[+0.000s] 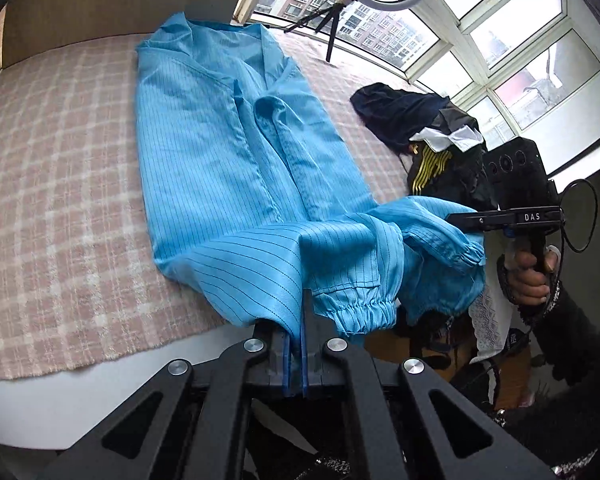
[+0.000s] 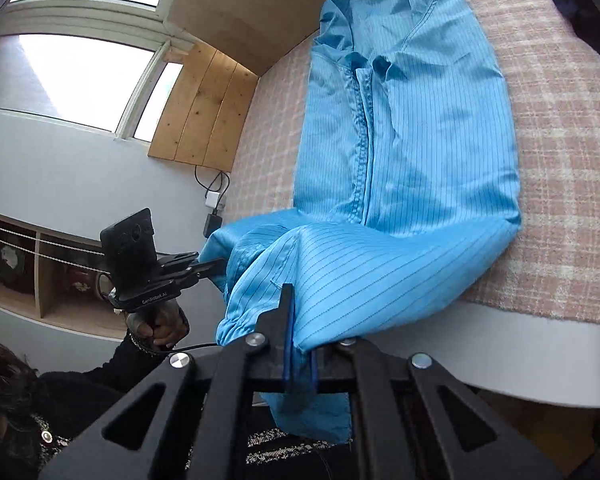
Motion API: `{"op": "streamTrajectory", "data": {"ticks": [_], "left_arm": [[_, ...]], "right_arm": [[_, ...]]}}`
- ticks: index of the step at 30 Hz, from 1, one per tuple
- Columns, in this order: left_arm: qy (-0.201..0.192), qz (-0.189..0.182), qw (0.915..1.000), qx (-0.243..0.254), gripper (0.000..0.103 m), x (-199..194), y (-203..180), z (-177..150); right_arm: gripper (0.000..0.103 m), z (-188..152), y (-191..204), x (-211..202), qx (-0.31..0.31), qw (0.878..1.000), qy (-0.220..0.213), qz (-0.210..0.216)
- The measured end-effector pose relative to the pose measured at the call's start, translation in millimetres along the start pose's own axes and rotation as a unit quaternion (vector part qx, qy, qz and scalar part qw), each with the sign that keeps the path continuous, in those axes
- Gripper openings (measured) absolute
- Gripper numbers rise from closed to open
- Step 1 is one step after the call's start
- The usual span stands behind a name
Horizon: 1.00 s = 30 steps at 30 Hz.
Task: Fold clothes
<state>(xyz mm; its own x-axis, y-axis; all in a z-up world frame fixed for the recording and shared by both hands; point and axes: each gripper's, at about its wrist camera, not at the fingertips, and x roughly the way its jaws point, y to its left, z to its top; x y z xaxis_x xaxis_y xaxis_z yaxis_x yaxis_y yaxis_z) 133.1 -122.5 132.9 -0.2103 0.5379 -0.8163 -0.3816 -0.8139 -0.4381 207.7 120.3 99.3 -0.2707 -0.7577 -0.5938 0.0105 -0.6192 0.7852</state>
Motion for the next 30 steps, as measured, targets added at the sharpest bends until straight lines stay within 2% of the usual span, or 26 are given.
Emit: {"op": "streamTrajectory", "data": {"ticks": [2, 3, 4, 5, 7, 8, 9, 11, 13, 15, 17, 19, 23, 24, 25, 26, 27, 29, 30], "left_arm": [[-0.013, 0.053, 0.9983, -0.018, 0.018, 14, 14, 50], [-0.017, 0.093, 0.995, -0.032, 0.028, 25, 25, 73], [-0.015, 0.123, 0.9914, -0.043, 0.029, 35, 36, 93], [-0.004, 0.133, 0.9897, -0.052, 0.029, 43, 47, 105], [0.002, 0.111, 0.991, -0.075, 0.029, 38, 63, 110], [-0.009, 0.097, 0.9922, -0.078, 0.031, 30, 65, 107], [-0.023, 0.099, 0.992, -0.076, 0.033, 20, 65, 102], [-0.036, 0.111, 0.9913, -0.061, 0.036, 8, 61, 89], [-0.03, 0.136, 0.9895, -0.039, 0.038, 10, 59, 77], [-0.018, 0.165, 0.986, -0.012, 0.038, 22, 59, 72], [-0.006, 0.174, 0.9847, 0.0, 0.04, 39, 64, 75], [0.006, 0.164, 0.9863, 0.01, 0.041, 60, 68, 82], [0.036, 0.144, 0.9886, 0.025, 0.04, 100, 71, 90], [0.04, 0.141, 0.9888, 0.027, 0.039, 106, 72, 90], [0.044, 0.139, 0.9889, 0.029, 0.029, 113, 73, 90], [0.046, 0.133, 0.9897, 0.028, 0.019, 117, 74, 89], [0.047, 0.122, 0.9912, 0.021, 0.001, 119, 75, 89], [0.034, 0.118, 0.9924, 0.01, 0.001, 114, 74, 87], [0.024, 0.121, 0.9924, -0.001, 0.001, 105, 74, 86]], "right_arm": [[0.008, 45, -10, 2, 0.018, 1.0, 0.004, -0.003], [0.016, 75, -22, 11, 0.029, 0.999, 0.012, -0.013], [0.025, 103, -42, 19, 0.065, 0.997, 0.023, -0.027], [0.04, 130, -62, 26, 0.1, 0.994, 0.033, -0.039], [0.04, 161, -88, 23, 0.146, 0.988, 0.024, -0.031], [0.04, 166, -90, 18, 0.147, 0.989, 0.023, 0.0], [0.049, 172, -92, 13, 0.146, 0.989, 0.022, 0.031], [0.054, 170, -85, -6, 0.117, 0.993, 0.011, 0.023], [0.053, 160, -68, -22, 0.05, 0.998, -0.01, -0.023], [0.053, 149, -57, -20, 0.005, 0.996, -0.013, -0.091], [0.053, 143, -51, -14, -0.035, 0.987, -0.019, -0.157], [0.053, 141, -51, -4, -0.065, 0.975, -0.026, -0.212], [0.053, 140, -62, 13, -0.089, 0.967, -0.022, -0.237], [0.053, 141, -64, 17, -0.097, 0.965, -0.023, -0.244], [0.053, 142, -66, 22, -0.099, 0.961, -0.027, -0.258], [0.053, 144, -70, 27, -0.097, 0.96, -0.025, -0.262], [0.053, 145, -75, 31, -0.094, 0.959, -0.022, -0.265], [0.051, 147, -81, 43, -0.082, 0.962, -0.01, -0.262], [0.032, 147, -83, 47, -0.078, 0.962, 0.0, -0.262]]}}
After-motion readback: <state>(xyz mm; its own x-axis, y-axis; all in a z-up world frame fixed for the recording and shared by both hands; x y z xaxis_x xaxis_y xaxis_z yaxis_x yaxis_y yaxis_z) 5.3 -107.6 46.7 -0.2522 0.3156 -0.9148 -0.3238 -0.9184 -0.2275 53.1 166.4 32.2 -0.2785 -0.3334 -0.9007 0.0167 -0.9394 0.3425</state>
